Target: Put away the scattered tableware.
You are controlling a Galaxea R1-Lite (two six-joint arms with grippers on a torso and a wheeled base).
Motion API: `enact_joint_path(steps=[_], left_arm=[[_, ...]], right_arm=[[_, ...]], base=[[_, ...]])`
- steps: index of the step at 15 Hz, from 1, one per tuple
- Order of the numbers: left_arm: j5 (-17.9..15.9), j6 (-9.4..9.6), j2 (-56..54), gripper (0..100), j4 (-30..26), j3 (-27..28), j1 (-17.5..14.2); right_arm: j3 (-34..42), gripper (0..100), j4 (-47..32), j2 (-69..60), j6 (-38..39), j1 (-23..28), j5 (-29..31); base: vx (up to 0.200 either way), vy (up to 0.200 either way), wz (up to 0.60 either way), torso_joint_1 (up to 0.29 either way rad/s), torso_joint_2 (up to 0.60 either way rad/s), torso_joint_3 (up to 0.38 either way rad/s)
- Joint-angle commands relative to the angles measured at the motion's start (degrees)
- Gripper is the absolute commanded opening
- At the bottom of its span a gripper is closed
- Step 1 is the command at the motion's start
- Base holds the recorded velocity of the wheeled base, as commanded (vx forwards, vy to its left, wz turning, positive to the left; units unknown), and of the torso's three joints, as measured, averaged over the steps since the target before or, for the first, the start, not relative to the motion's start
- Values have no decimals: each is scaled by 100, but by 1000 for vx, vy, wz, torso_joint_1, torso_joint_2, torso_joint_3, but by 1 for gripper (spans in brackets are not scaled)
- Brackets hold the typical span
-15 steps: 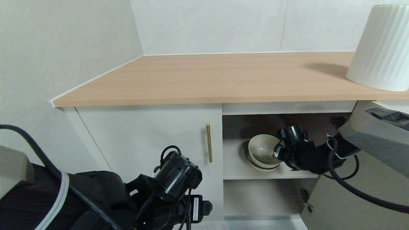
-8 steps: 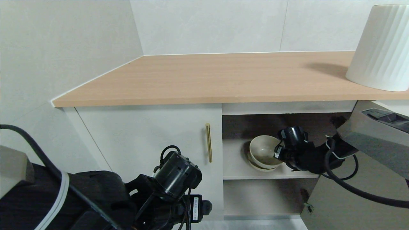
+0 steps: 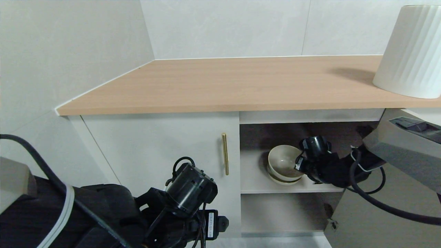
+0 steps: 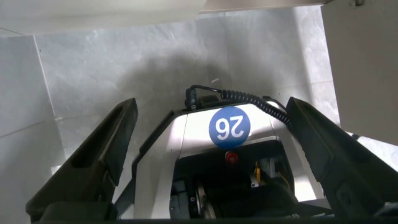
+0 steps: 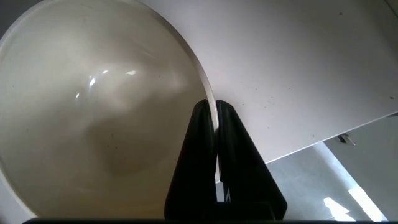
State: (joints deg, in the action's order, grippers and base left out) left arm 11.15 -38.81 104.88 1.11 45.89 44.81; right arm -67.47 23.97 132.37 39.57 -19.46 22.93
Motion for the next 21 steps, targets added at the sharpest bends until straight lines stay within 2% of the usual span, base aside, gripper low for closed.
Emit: enact_joint_path(steps=[1,10,11,18,21], left_arm=[[1,-3,7,100,3,8,1],[1,-3,-2,100,3,-1,1],[1,-3,-2,100,3,-1,1],[1,-3,-20,100,3,8,1],[97,41,-283,100,-146,35,-69]], right_arm=[[-3,0,3,0,-11,-6,-8],[-11,0,-6,53,-28,-41,-25],[-11,100,-6,53,-28,-49,-25],[33,100,-6,-44,-11,-67,-25],[349,100,-50,-510,-55,-164,-69]], base=[[0,0,0,0,0,0],[0,0,0,0,0,0],[0,0,0,0,0,0],[0,0,0,0,0,0],[0,0,0,0,0,0]])
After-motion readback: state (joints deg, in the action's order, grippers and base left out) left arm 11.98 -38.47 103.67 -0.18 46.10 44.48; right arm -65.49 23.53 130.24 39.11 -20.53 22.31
